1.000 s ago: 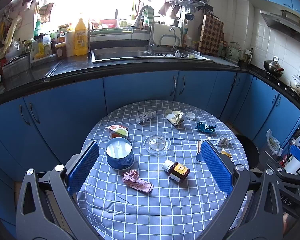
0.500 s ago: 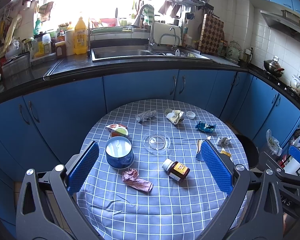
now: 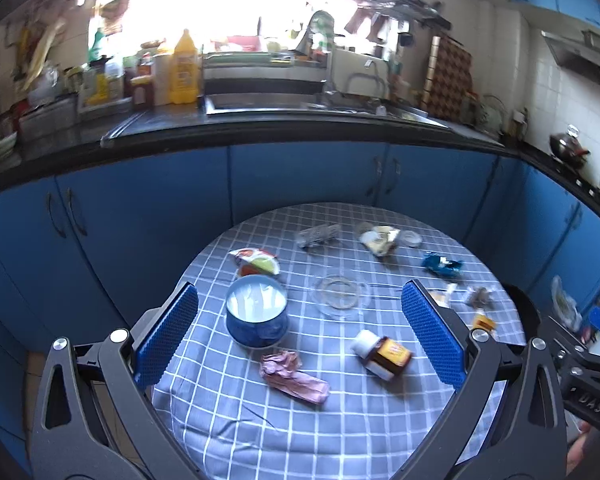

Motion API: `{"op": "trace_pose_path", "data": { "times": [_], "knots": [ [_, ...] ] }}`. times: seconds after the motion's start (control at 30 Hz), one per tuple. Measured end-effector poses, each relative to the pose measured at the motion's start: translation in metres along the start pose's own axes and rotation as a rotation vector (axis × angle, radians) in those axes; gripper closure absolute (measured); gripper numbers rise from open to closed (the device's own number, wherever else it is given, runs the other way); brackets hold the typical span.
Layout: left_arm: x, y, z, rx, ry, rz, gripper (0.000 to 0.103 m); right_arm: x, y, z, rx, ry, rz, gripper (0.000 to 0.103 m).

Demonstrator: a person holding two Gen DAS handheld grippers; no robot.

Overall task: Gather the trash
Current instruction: 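Grasp the pink crumpled tissue with the left tool while the right tool grasps the brown medicine bottle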

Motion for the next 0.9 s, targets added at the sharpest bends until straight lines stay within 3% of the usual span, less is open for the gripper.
{"op": "trace_pose_path", "data": {
  "times": [0.17, 0.3, 0.57, 0.67, 0.8, 0.9],
  "knots": [
    [0.039, 0.02, 0.036, -0.03, 0.043, -0.001, 0.003, 0.034, 0.007, 0.053, -0.047, 0.094, -0.028, 0.005],
    [0.073, 0.023, 0.072, -0.047, 0.208, 0.054, 0.004, 0.053, 0.016, 0.079, -0.089, 0.137, -0.054, 0.005],
    [0.094, 0.029, 0.108, -0.042, 0.334, 0.053, 0.005, 0.055, 0.055, 0.119, -0.218, 0.211, -0.156, 0.005],
    [0.093, 0.029, 0.118, -0.034, 0.366, 0.055, 0.01, 0.054, 0.072, 0.127, -0.241, 0.214, -0.195, 0.005],
    [0.1, 0.038, 0.132, -0.02, 0.421, 0.02, 0.029, 0.051, 0.094, 0.132, -0.255, 0.213, -0.231, 0.005],
    [0.097, 0.046, 0.129, -0.014, 0.404, 0.004, 0.041, 0.049, 0.108, 0.132, -0.27, 0.203, -0.269, 0.005]
  ]
}}
Point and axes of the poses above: each gripper's, at about its wrist camera, not at the fingertips, and z roughly the way its jaws point, y to its left, x to its underside, the point moved 3 cm from there along z, roughly the way its jaws point, and after that the axes turned 11 degrees about x, right-handed, at the moved point
